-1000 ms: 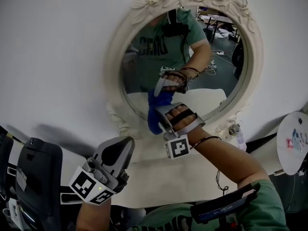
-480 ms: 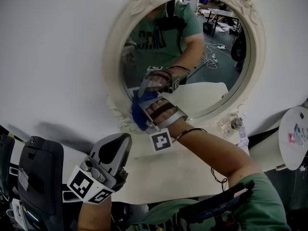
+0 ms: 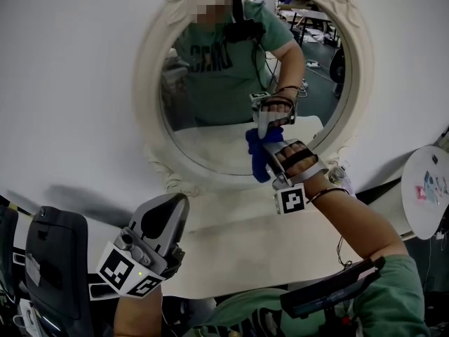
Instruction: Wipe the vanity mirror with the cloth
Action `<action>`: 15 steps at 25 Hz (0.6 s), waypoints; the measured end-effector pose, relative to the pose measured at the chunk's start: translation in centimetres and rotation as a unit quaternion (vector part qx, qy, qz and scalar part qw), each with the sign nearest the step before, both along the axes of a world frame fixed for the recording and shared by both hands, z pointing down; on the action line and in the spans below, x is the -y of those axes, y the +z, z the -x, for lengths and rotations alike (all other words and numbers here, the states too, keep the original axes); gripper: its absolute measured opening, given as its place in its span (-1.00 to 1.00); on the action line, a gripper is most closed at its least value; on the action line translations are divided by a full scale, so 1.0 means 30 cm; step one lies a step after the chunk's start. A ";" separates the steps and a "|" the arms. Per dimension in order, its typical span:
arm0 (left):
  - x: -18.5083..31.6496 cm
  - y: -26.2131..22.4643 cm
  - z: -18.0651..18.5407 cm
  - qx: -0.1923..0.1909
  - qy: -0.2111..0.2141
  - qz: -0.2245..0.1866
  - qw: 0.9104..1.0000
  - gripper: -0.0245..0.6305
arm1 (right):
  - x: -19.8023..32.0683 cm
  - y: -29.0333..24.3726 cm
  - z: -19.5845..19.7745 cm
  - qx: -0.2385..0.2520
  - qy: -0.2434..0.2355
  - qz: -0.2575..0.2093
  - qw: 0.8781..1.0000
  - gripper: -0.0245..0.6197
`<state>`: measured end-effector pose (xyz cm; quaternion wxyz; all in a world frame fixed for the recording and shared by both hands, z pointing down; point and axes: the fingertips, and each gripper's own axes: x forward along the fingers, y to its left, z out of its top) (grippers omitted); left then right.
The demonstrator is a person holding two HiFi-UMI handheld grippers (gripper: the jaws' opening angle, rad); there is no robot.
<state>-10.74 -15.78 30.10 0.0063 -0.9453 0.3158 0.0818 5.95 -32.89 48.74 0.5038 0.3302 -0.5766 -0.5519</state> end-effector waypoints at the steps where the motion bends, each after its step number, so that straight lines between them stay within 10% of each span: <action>1: 0.001 -0.001 -0.002 0.000 0.001 0.000 1.000 -0.93 | 0.001 -0.001 -0.062 -0.007 0.014 -0.006 1.000 -0.58; 9: 0.006 -0.002 -0.004 0.002 0.001 0.001 1.000 -0.93 | -0.002 0.017 -0.522 -0.045 0.133 -0.010 0.990 -0.58; 15: 0.010 -0.004 0.007 0.002 -0.002 0.002 1.000 -0.93 | -0.004 0.012 -0.541 -0.011 0.178 0.014 0.984 -0.59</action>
